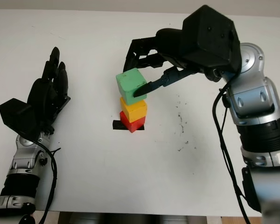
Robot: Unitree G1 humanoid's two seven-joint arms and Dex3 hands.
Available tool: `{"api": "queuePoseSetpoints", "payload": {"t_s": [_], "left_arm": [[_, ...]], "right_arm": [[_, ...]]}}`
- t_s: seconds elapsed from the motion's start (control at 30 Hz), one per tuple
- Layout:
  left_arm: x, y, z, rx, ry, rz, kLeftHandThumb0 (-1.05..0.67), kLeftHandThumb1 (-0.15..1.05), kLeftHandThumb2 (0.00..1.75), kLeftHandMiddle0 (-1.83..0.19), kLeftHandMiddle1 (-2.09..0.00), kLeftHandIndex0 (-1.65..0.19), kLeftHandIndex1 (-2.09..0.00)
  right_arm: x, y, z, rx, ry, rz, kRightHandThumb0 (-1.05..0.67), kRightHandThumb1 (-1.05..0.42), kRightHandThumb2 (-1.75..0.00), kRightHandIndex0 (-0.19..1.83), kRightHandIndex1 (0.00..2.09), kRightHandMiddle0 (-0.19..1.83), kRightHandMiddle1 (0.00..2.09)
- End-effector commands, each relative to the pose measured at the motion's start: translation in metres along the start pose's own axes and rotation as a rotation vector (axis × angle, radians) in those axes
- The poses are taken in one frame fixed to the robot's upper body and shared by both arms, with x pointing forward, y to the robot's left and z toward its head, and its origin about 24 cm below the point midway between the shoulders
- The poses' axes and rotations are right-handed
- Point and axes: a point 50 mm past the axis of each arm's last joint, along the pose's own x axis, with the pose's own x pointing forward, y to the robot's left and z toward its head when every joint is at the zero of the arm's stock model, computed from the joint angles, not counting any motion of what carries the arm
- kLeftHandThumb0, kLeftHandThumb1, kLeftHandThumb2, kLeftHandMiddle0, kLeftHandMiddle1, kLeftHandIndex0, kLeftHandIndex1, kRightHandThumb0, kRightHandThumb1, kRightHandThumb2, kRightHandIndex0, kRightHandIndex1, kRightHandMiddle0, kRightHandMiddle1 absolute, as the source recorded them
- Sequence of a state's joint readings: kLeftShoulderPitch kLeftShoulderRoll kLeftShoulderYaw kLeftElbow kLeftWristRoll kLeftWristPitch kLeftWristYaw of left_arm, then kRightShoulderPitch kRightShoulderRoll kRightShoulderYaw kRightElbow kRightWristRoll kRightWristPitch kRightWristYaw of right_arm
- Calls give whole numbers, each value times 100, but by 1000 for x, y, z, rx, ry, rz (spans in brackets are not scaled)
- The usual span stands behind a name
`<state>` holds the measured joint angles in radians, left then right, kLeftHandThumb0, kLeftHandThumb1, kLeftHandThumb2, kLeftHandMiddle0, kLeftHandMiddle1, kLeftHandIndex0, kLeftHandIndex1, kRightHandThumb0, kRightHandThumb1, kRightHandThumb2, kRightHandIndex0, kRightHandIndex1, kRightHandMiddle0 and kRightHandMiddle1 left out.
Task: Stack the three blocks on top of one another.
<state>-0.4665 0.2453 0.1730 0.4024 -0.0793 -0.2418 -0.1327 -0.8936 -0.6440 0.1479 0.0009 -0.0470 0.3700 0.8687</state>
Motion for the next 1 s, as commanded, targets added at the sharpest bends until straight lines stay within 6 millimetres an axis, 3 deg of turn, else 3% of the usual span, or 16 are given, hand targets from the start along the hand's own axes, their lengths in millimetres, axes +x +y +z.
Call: {"api": "queuePoseSetpoints", "payload": {"t_s": [0.0,0.97], "left_arm": [[-2,0,0,13,-7,0,-69,105,69,11,-5,10,-5],[-4,0,0,12,-14,5,-68,105,70,11,-6,9,-6]], "right_arm": [[-3,-3,1,-21,9,-10,-55,-99,-5,39,4,31,169],[0,7,-9,4,44,5,-53,-98,-6,39,4,31,163]]}}
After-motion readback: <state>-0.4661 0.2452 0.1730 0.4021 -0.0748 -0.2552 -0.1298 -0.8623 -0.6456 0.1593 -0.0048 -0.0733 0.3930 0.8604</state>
